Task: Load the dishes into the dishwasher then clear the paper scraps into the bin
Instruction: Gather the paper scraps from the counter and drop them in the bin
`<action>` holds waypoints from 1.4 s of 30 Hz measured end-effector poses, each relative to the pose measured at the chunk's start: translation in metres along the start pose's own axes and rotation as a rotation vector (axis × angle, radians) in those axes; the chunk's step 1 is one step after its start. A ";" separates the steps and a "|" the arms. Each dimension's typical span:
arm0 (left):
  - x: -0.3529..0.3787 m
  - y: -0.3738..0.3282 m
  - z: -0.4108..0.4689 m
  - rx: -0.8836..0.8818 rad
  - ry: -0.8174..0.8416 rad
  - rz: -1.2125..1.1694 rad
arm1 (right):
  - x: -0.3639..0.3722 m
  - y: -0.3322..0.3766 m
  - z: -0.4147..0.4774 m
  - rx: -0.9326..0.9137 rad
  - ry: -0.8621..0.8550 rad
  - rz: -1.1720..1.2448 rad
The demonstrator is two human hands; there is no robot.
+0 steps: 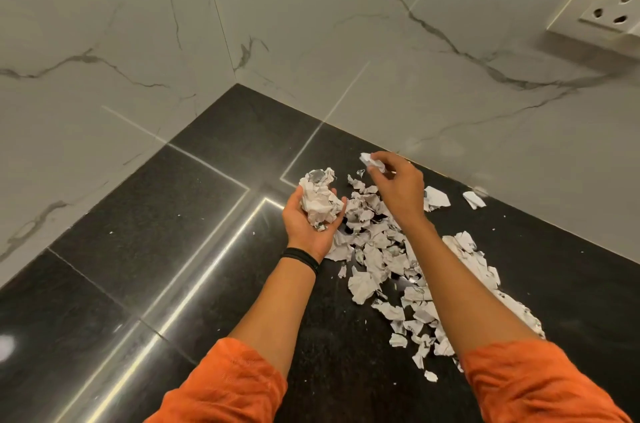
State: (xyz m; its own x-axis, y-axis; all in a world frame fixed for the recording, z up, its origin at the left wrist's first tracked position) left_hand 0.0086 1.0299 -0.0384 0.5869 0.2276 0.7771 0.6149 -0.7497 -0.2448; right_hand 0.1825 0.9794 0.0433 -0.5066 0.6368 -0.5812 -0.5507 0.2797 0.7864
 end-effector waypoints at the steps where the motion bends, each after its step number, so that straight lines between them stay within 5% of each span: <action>1: 0.002 0.002 -0.004 -0.001 0.008 0.019 | -0.001 0.015 -0.011 -0.029 0.025 0.073; 9: 0.005 0.019 -0.021 -0.050 0.065 0.009 | 0.033 0.066 -0.088 -0.249 0.283 -0.044; 16: 0.011 0.010 -0.010 -0.040 0.125 -0.071 | 0.013 0.053 -0.048 -0.123 0.119 0.145; 21: 0.006 0.003 0.007 -0.039 0.071 -0.151 | 0.044 -0.011 0.016 0.017 0.316 -0.255; 24: -0.002 0.000 0.018 -0.038 0.043 -0.148 | 0.071 -0.032 0.032 -0.062 0.484 -0.466; 28: -0.008 -0.004 0.026 -0.032 0.038 -0.163 | 0.082 -0.034 0.035 -0.179 0.439 -0.593; 31: -0.008 -0.003 0.023 -0.032 0.033 -0.167 | 0.071 -0.034 0.029 -0.113 0.364 -0.494; 36: -0.001 0.004 0.006 -0.040 0.043 -0.130 | 0.027 -0.005 0.023 0.047 0.149 0.010; 42: 0.008 0.015 -0.024 -0.045 0.113 -0.049 | 0.028 0.068 -0.026 -0.056 0.352 0.267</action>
State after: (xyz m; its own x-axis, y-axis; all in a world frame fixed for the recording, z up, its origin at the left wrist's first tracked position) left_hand 0.0100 1.0059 -0.0221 0.4925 0.1950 0.8482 0.6156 -0.7670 -0.1811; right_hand 0.1136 0.9971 0.0751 -0.8256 0.3954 -0.4025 -0.3999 0.0932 0.9118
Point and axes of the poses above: each hand's wrist, its own z-axis towards the middle knuckle, its own x-axis out of the palm, y = z × x, the point moved 7 cm from there along z, towards the middle knuckle, and after that the axes turned 1 degree about -x, right-handed, at the moved point
